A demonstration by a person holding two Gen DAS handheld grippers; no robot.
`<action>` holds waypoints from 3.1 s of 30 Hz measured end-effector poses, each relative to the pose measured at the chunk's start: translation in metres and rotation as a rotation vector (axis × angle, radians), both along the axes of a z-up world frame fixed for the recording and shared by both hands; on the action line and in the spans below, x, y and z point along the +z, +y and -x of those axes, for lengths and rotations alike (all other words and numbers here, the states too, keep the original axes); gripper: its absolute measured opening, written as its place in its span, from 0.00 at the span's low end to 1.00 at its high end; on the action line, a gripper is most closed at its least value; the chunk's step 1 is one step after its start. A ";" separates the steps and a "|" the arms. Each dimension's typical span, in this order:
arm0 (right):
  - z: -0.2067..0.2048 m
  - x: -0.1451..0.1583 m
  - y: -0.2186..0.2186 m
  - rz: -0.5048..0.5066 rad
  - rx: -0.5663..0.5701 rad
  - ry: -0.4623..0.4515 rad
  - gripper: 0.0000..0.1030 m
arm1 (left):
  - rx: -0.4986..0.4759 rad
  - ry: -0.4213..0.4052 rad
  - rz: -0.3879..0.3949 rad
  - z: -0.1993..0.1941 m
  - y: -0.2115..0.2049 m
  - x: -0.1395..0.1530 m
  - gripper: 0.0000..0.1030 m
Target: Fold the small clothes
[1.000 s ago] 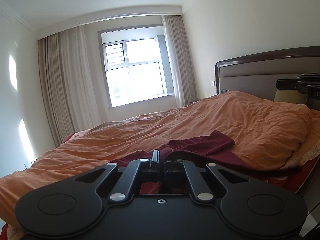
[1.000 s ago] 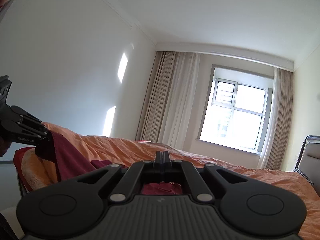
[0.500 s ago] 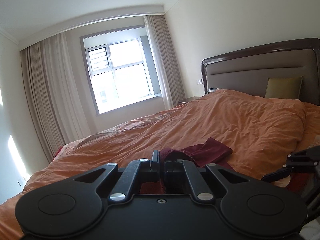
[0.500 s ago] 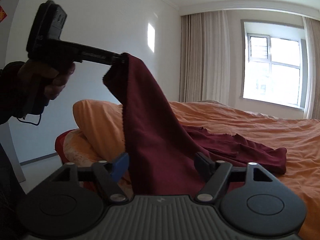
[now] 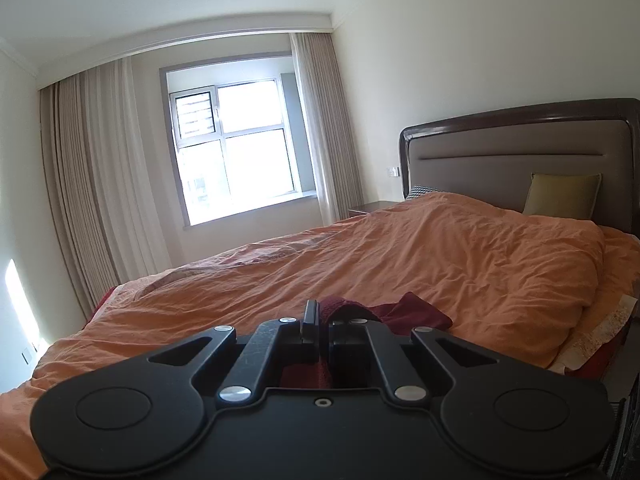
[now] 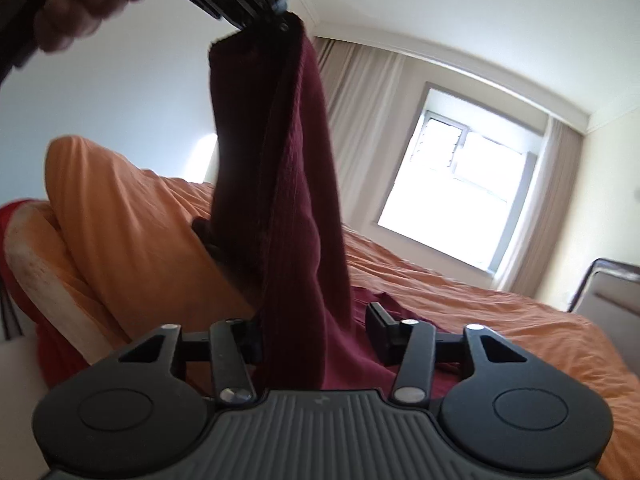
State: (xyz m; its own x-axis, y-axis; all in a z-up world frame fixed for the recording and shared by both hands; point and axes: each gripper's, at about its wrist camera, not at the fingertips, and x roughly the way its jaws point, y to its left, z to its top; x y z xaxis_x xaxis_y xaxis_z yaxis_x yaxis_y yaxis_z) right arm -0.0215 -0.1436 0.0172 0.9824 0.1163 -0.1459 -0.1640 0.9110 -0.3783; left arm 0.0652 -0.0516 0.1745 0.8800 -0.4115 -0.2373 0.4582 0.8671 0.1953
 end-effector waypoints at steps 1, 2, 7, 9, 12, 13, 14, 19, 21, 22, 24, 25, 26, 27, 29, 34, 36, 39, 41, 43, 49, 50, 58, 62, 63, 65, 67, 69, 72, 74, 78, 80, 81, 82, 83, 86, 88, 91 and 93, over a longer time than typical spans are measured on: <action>0.005 -0.005 -0.005 0.029 -0.035 -0.021 0.43 | 0.006 0.001 0.012 0.002 0.003 0.000 0.03; 0.012 -0.012 -0.011 0.062 -0.069 -0.048 0.43 | 0.011 0.006 0.024 0.003 0.008 -0.001 0.03; 0.036 -0.025 -0.034 0.138 -0.163 -0.119 0.41 | 0.034 0.009 0.038 0.019 0.020 -0.012 0.03; 0.041 -0.024 -0.041 0.131 -0.167 -0.143 0.27 | 0.041 0.010 0.043 0.025 0.025 -0.013 0.03; 0.044 -0.015 -0.045 0.112 -0.156 -0.180 0.08 | 0.050 0.018 0.051 0.033 0.030 -0.013 0.03; 0.046 -0.011 -0.046 0.098 -0.146 -0.201 0.07 | 0.057 0.014 0.051 0.036 0.031 -0.013 0.03; 0.048 -0.006 -0.047 0.088 -0.138 -0.227 0.07 | 0.064 0.006 0.054 0.039 0.033 -0.013 0.03; 0.067 0.021 -0.067 0.074 -0.128 -0.357 0.06 | 0.047 -0.032 0.118 0.063 0.047 -0.008 0.03; 0.074 0.031 -0.068 0.081 -0.126 -0.408 0.06 | 0.031 -0.068 0.126 0.077 0.049 -0.004 0.03; 0.076 0.035 -0.069 0.081 -0.125 -0.426 0.06 | 0.023 -0.085 0.129 0.084 0.049 -0.002 0.03; 0.076 0.042 -0.070 0.075 -0.124 -0.440 0.07 | 0.004 -0.106 0.131 0.094 0.049 0.002 0.03; 0.073 0.045 -0.072 0.072 -0.118 -0.436 0.07 | 0.000 -0.113 0.124 0.096 0.047 0.004 0.03; 0.068 0.046 -0.073 0.067 -0.109 -0.428 0.07 | 0.004 -0.110 0.117 0.095 0.046 0.005 0.03; 0.062 0.047 -0.073 0.069 -0.100 -0.420 0.07 | 0.008 -0.104 0.117 0.092 0.046 0.005 0.03; 0.050 0.052 -0.076 0.105 -0.084 -0.407 0.07 | 0.013 -0.089 0.117 0.080 0.045 0.007 0.03; -0.003 0.073 -0.086 0.164 -0.020 -0.347 0.07 | 0.050 -0.006 0.126 0.022 0.046 0.016 0.03; -0.042 0.081 -0.089 0.194 0.007 -0.299 0.07 | 0.065 0.022 0.126 -0.005 0.046 0.019 0.04; -0.095 0.091 -0.094 0.181 0.056 -0.182 0.08 | 0.082 0.060 0.098 -0.050 0.044 0.020 0.04; -0.135 0.092 -0.097 0.164 0.075 -0.105 0.08 | 0.088 0.097 0.092 -0.084 0.045 0.015 0.04; -0.175 0.090 -0.102 0.140 0.097 -0.020 0.08 | 0.095 0.134 0.083 -0.116 0.043 0.009 0.04; -0.275 0.061 -0.114 -0.028 0.133 0.233 0.08 | 0.122 0.293 0.086 -0.214 0.053 -0.032 0.04; -0.289 0.053 -0.116 -0.055 0.137 0.278 0.08 | 0.126 0.320 0.096 -0.226 0.055 -0.040 0.04; -0.370 0.013 -0.127 -0.137 0.145 0.492 0.14 | 0.168 0.541 0.216 -0.303 0.078 -0.109 0.11; -0.395 0.011 -0.133 -0.192 0.158 0.549 0.50 | 0.167 0.574 0.262 -0.311 0.086 -0.119 0.34; -0.398 0.010 -0.133 -0.204 0.163 0.556 0.53 | 0.171 0.575 0.270 -0.311 0.087 -0.120 0.46; -0.388 0.017 -0.133 -0.235 0.171 0.566 0.72 | 0.187 0.571 0.288 -0.311 0.091 -0.120 0.66; -0.380 0.024 -0.141 -0.280 0.178 0.561 0.85 | 0.197 0.558 0.307 -0.307 0.095 -0.119 0.75; -0.371 0.029 -0.150 -0.313 0.186 0.547 0.88 | 0.203 0.543 0.313 -0.299 0.100 -0.117 0.85; -0.355 0.032 -0.164 -0.326 0.185 0.517 0.94 | 0.219 0.495 0.293 -0.276 0.104 -0.115 0.94; -0.338 0.033 -0.171 -0.302 0.174 0.496 0.96 | 0.200 0.454 0.255 -0.255 0.102 -0.115 0.97; -0.312 0.023 -0.174 -0.185 0.160 0.461 0.96 | 0.179 0.373 0.117 -0.213 0.086 -0.125 0.99; -0.309 0.016 -0.171 -0.122 0.153 0.451 0.95 | 0.177 0.341 0.048 -0.198 0.075 -0.131 0.99; -0.310 0.014 -0.168 -0.102 0.156 0.450 0.94 | 0.179 0.325 0.020 -0.194 0.070 -0.135 0.99; -0.312 0.012 -0.164 -0.080 0.165 0.447 0.93 | 0.186 0.313 -0.007 -0.190 0.065 -0.138 0.99; -0.313 0.010 -0.160 -0.059 0.175 0.441 0.92 | 0.193 0.309 -0.023 -0.188 0.062 -0.140 0.98; -0.320 0.011 -0.151 -0.042 0.197 0.434 0.78 | 0.196 0.329 -0.009 -0.190 0.061 -0.144 0.89; -0.327 0.014 -0.148 -0.063 0.212 0.457 0.58 | 0.212 0.363 0.006 -0.197 0.064 -0.146 0.73; -0.335 0.018 -0.150 -0.097 0.177 0.453 0.49 | 0.198 0.429 0.049 -0.207 0.071 -0.148 0.27; -0.342 0.020 -0.158 -0.152 0.130 0.443 0.49 | 0.217 0.444 0.098 -0.210 0.079 -0.148 0.23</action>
